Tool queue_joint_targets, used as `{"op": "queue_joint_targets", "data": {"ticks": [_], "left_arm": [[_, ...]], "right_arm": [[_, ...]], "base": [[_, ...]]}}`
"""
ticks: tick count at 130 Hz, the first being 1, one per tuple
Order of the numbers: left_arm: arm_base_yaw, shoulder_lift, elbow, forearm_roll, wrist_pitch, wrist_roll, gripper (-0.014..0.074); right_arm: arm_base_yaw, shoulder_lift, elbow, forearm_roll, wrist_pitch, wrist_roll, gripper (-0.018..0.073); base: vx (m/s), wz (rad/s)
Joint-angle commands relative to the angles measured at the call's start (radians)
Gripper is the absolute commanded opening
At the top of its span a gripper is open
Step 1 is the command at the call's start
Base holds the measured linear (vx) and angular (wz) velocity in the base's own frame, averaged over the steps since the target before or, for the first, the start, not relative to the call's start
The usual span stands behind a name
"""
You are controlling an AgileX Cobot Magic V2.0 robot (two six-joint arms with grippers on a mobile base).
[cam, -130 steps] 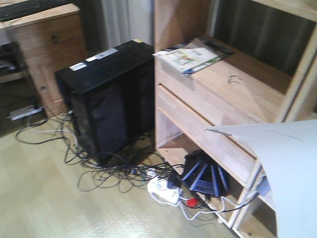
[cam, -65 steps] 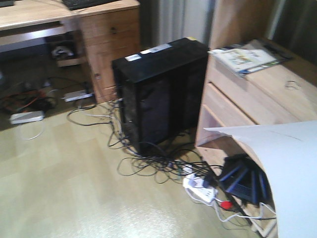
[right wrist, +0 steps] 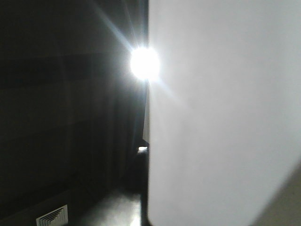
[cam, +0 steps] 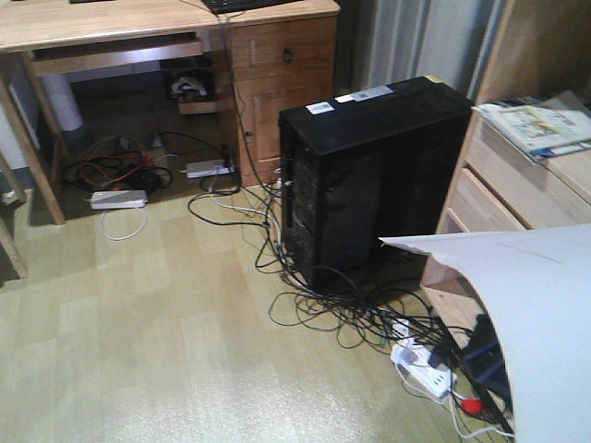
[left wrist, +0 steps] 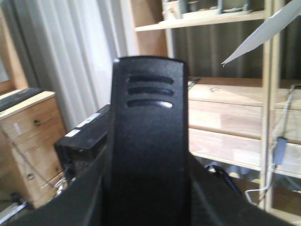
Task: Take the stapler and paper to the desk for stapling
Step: 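Drive the base away from the shelf toward the desk holding both items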
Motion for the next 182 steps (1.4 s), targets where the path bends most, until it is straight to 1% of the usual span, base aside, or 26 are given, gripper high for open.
{"op": "queue_joint_targets", "data": {"ticks": [1, 95, 182], "left_arm": [[0.001, 0.020, -0.024, -0.025, -0.115, 0.000, -0.0006], [0.001, 0.020, -0.024, -0.025, -0.115, 0.000, -0.0006], [0.001, 0.020, -0.024, -0.025, -0.115, 0.000, -0.0006]], "right_arm": [[-0.006, 0.012, -0.028, -0.020, -0.043, -0.015, -0.0006], [-0.006, 0.012, -0.028, -0.020, -0.042, -0.015, -0.0006], [-0.006, 0.012, -0.028, -0.020, -0.042, -0.015, -0.0006]], "base": [[0.08, 0.19], [0.12, 0.23], [0.22, 0.22]]}}
